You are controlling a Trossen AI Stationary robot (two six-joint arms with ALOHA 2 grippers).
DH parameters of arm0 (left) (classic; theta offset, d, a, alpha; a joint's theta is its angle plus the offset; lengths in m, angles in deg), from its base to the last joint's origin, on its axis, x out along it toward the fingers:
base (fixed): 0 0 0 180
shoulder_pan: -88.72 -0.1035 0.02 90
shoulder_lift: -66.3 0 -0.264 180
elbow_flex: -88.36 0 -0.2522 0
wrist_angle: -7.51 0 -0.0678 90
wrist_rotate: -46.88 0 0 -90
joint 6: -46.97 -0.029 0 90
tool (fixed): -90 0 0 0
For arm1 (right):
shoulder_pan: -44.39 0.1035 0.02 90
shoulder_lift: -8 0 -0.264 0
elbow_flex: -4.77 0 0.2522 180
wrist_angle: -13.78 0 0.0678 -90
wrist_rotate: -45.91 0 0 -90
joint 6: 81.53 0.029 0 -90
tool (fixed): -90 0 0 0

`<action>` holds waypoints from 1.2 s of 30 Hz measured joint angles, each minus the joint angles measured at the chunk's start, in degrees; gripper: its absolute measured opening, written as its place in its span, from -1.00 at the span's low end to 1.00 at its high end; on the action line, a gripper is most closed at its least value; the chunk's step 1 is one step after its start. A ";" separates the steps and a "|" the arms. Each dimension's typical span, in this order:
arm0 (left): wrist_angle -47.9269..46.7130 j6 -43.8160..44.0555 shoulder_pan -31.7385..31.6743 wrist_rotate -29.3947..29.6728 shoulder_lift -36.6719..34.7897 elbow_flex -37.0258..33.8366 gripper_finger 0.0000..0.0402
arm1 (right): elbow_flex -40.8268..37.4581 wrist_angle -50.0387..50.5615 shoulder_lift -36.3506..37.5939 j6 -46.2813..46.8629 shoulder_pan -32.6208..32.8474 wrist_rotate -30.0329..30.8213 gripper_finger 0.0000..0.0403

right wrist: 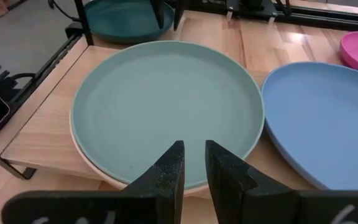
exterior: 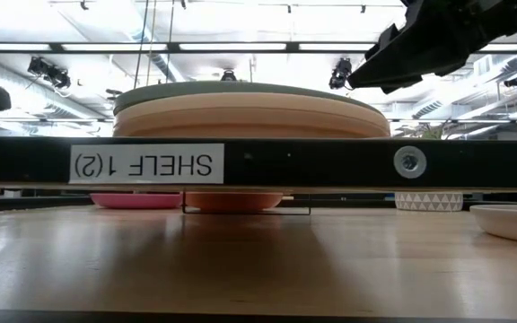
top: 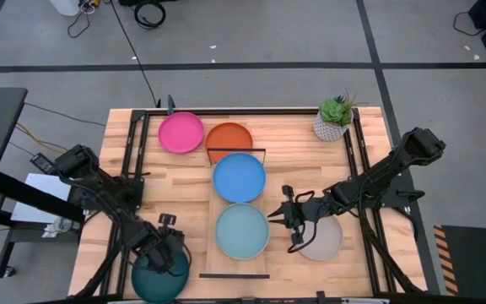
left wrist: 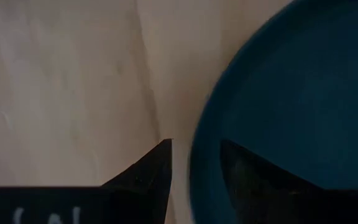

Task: Place and stack plates onto a shelf
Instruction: Stack the dark blue plate on top of the light blue plate

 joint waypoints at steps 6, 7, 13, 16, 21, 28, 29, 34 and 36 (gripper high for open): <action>2.95 -0.90 -0.99 -2.55 -0.42 -1.61 -0.37 | 0.00 -0.80 0.00 -0.65 0.00 0.00 -0.65; 2.93 -1.53 -1.05 -3.21 -0.42 -1.61 -0.42 | 0.00 -0.88 0.00 -0.75 -0.01 0.02 -0.65; 1.78 -6.28 -1.16 -5.34 -0.95 -1.50 -0.92 | 0.00 -1.09 0.00 -0.92 -0.01 0.04 -0.65; -1.80 -6.44 -1.25 -5.17 -2.66 -1.50 -0.94 | 0.00 -1.12 0.00 -1.05 0.00 0.07 -0.65; -10.19 -5.64 -2.99 -2.32 -11.54 -1.55 -0.94 | 0.00 -1.25 0.00 -1.07 -0.01 0.09 -0.65; -23.37 10.47 -11.18 10.79 -29.18 -1.59 -0.94 | 0.00 -1.43 0.00 -0.87 -0.01 0.09 -0.65; -24.96 13.04 -12.91 11.63 -31.45 -1.59 -0.94 | 0.00 -1.43 0.02 -0.72 -0.01 0.09 -0.65; -26.16 23.03 -21.12 14.37 -41.13 -1.59 -0.94 | 0.00 -1.41 0.02 -0.50 -0.01 0.09 -0.65; -23.95 26.71 -24.83 16.54 -43.33 -1.59 -0.94 | 0.00 -1.55 0.02 -0.54 -0.01 0.09 -0.65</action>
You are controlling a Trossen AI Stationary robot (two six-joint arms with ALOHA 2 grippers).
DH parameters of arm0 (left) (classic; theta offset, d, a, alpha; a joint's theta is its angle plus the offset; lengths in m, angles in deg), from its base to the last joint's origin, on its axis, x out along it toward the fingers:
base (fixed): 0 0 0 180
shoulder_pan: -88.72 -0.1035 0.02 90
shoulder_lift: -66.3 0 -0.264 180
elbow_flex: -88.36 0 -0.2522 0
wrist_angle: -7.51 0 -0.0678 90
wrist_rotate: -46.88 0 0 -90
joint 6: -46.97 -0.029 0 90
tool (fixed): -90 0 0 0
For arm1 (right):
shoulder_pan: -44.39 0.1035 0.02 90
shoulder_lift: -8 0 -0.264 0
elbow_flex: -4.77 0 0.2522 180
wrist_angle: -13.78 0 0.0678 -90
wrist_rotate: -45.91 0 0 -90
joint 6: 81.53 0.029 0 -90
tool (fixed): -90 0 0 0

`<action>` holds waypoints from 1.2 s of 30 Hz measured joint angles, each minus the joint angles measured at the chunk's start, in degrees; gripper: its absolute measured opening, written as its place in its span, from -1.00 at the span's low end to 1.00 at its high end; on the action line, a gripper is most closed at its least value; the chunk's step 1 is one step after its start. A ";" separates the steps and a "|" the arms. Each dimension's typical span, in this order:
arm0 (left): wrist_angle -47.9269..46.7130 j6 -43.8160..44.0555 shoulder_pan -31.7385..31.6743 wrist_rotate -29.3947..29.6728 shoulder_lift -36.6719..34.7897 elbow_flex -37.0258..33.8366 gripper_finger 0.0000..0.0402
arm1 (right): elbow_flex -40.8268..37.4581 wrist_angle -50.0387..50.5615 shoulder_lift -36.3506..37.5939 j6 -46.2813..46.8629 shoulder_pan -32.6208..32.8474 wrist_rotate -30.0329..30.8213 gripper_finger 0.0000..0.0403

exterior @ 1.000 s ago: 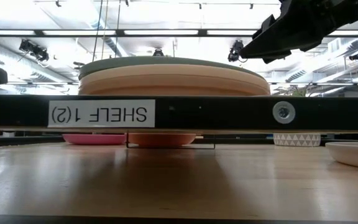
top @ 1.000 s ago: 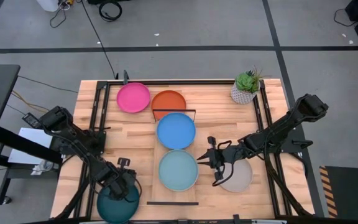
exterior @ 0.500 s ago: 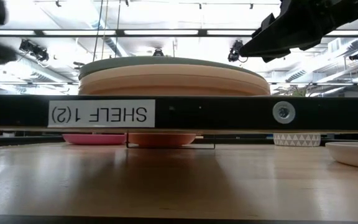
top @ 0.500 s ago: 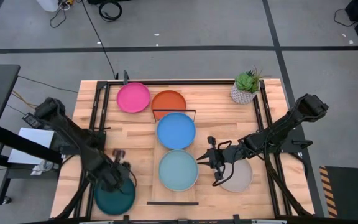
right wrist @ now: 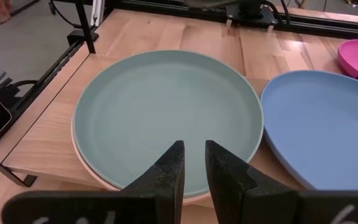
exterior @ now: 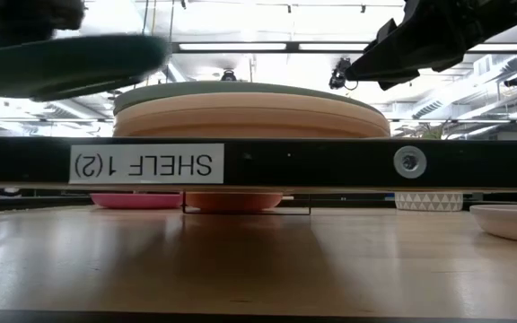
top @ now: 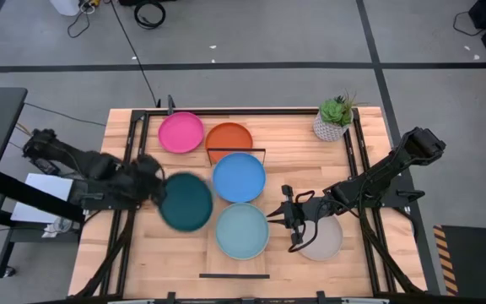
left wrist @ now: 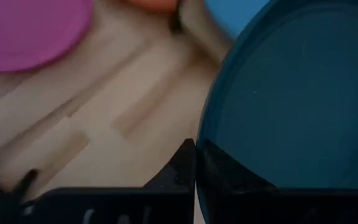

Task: Place and stack plates onto a shelf
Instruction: Stack the dark blue plate on top of the light blue plate

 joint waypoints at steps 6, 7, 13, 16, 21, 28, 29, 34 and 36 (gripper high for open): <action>12.96 2.77 -10.71 -0.46 0.77 0.02 -0.84 | 0.00 -0.77 0.02 -0.41 -0.04 0.17 -0.65; 15.35 1.70 -12.19 -1.11 1.78 0.02 -0.83 | 0.00 -0.83 0.02 -0.45 -0.04 0.15 -0.65; 24.51 -6.51 -19.60 -6.84 10.37 0.02 -0.91 | 0.00 -0.97 0.02 -0.54 -0.04 0.13 -0.65; 27.16 -9.18 -22.57 -9.82 14.46 0.02 -0.92 | 0.00 -0.97 0.02 -0.60 -0.04 0.13 -0.65; 30.16 -9.82 -27.50 -15.78 19.95 0.02 -0.88 | 0.00 -0.99 0.02 -0.97 -0.04 0.09 -0.65; 36.88 -10.73 -32.09 -23.02 25.05 0.02 -0.89 | 0.00 -1.33 0.02 -2.04 -0.04 0.01 -0.65; 37.81 -10.73 -32.64 -23.84 25.70 0.02 -0.88 | 0.00 -1.34 0.02 -2.07 -0.04 -0.07 -0.65; 41.56 -10.71 -34.65 -26.23 28.73 0.02 -0.88 | 0.00 -1.34 0.02 -2.48 0.03 -0.11 -0.65; 43.00 -10.97 -35.05 -26.24 29.70 0.02 -0.88 | 0.00 -1.27 0.02 -2.48 0.07 -0.13 -0.65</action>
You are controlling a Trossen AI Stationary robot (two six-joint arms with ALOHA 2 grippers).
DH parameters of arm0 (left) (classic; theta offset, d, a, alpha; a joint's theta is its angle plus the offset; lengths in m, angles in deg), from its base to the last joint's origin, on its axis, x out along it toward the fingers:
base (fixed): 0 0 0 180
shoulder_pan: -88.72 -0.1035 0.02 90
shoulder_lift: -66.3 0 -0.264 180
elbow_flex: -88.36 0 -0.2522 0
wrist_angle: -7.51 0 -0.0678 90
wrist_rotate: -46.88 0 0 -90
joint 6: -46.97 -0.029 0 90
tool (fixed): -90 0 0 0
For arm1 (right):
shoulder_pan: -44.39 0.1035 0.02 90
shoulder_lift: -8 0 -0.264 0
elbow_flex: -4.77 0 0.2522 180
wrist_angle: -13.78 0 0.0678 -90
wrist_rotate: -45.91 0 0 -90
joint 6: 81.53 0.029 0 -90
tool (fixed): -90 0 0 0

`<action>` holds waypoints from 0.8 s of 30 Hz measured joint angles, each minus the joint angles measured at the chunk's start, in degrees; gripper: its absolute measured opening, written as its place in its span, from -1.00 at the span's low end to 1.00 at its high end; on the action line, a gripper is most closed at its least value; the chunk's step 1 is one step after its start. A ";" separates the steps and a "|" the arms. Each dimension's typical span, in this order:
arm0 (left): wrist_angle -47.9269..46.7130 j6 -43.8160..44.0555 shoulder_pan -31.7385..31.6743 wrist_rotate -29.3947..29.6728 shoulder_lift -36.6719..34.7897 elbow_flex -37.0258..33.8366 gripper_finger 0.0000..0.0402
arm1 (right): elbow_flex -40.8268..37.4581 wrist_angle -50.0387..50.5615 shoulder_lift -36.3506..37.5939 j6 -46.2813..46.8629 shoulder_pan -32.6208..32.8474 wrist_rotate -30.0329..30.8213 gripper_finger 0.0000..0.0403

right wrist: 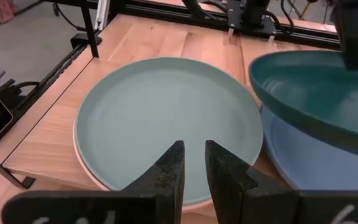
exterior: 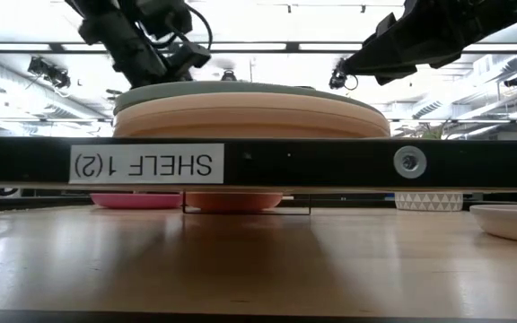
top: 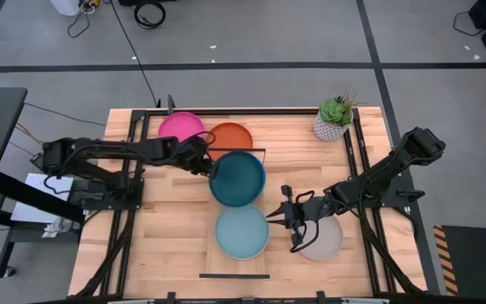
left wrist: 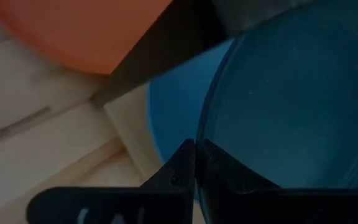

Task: Place and stack plates onto a shelf
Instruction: Stack the dark blue plate on top of the light blue plate, then stackt the pink plate on top of the dark blue plate

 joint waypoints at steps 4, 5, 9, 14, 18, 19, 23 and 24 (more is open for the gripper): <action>2.69 -2.69 -0.01 0.37 1.06 0.02 -0.83 | 0.00 0.30 0.00 0.00 0.02 -0.57 -0.65; 2.69 -2.98 -0.01 0.37 1.08 0.02 -0.80 | 0.00 0.34 0.00 0.00 0.10 -0.78 -0.65; 1.89 -4.66 -0.01 0.45 1.06 0.02 -0.60 | 0.00 0.32 0.00 0.00 0.55 -1.03 -0.65; -1.52 -5.97 -0.01 -1.36 1.02 0.04 -0.35 | 0.00 0.30 0.00 0.00 1.06 -1.05 -0.65; -6.85 -10.97 -0.01 -4.27 0.40 0.04 -0.24 | 0.00 0.34 0.00 0.00 1.27 -0.73 -0.65; -8.81 -12.18 0.00 -4.52 -0.03 0.04 -0.23 | 0.00 0.49 0.00 0.01 1.25 -0.64 -0.65; -17.64 -16.97 1.11 -0.90 -2.74 0.04 -0.24 | 0.00 4.20 0.00 0.77 1.08 1.77 -0.65; -19.63 -18.09 1.48 1.22 -3.49 0.06 -0.24 | 0.00 5.62 0.00 1.37 0.87 3.21 -0.65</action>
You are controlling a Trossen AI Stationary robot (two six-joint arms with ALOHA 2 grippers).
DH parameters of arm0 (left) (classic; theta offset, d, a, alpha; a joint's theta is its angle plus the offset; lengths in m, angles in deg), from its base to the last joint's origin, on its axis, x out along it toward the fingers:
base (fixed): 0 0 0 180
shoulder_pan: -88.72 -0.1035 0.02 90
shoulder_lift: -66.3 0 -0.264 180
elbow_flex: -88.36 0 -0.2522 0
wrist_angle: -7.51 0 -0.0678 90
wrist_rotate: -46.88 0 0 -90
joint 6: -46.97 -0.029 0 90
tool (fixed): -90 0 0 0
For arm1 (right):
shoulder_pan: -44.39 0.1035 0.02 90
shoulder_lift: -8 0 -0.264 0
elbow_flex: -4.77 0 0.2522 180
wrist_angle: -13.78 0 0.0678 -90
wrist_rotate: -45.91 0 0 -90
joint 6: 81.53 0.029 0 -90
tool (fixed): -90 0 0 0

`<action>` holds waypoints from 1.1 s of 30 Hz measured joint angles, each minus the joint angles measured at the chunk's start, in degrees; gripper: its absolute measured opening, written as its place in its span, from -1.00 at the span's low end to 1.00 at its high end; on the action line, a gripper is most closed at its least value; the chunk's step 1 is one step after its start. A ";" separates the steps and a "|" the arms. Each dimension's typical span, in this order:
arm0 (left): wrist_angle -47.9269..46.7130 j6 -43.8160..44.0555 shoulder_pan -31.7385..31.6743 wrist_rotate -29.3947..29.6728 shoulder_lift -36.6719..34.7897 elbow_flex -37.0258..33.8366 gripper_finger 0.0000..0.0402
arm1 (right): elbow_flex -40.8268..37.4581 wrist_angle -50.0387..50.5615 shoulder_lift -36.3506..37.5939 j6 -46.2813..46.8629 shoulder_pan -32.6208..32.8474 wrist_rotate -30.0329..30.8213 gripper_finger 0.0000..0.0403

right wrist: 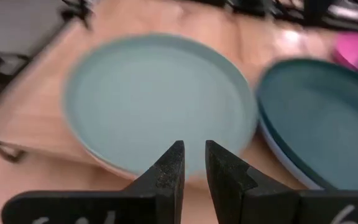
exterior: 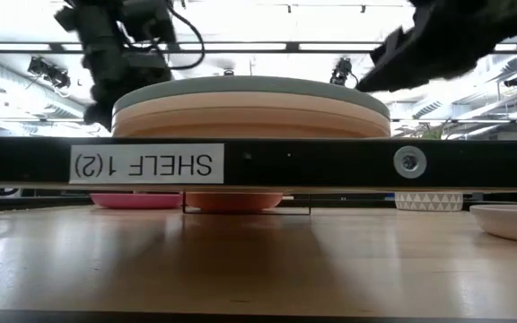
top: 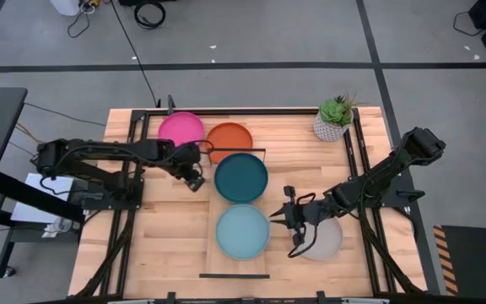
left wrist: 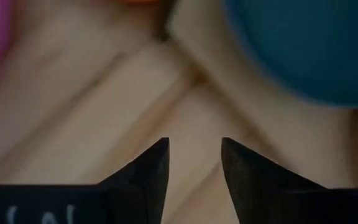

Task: Place and stack plates onto a shelf
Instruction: Stackt the pink plate on top of the dark blue plate

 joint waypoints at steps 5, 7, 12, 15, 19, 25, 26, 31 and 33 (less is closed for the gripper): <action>-9.70 -4.73 0.56 13.04 -2.91 -0.02 -0.28 | 0.01 7.71 -0.39 2.65 -3.11 6.75 -0.65; -11.99 -7.49 -0.01 16.75 -3.27 -0.02 -0.28 | 0.00 9.18 -0.64 3.88 -5.63 7.67 -0.65; -19.05 -14.62 -0.85 25.20 -2.52 -0.02 -0.28 | 0.04 10.26 -1.87 3.43 -11.67 6.54 -0.65; -21.52 -14.68 -0.85 26.41 -1.92 -0.02 -0.28 | 0.04 10.24 -3.57 3.14 -14.91 4.99 -0.65; -19.45 -18.12 -0.85 24.78 -1.92 -0.81 -0.28 | 0.04 7.25 -6.29 1.61 -17.81 1.97 -0.65; -15.65 -22.07 -2.92 22.65 -0.20 -2.73 -0.28 | 0.00 1.88 -7.83 -0.91 -19.41 -1.35 -0.65; -15.72 -22.21 -3.58 22.53 -0.22 -2.81 -0.28 | -0.02 2.45 -7.37 -1.07 -19.38 -1.35 -0.65; -12.48 -23.48 -6.43 22.23 -0.01 -2.64 -0.28 | -0.02 3.01 -4.83 -1.83 -18.90 -1.51 -0.65; -9.30 -23.14 -7.01 21.17 0.01 -2.53 -0.28 | -0.02 4.93 -3.63 -1.41 -18.34 -1.50 -0.65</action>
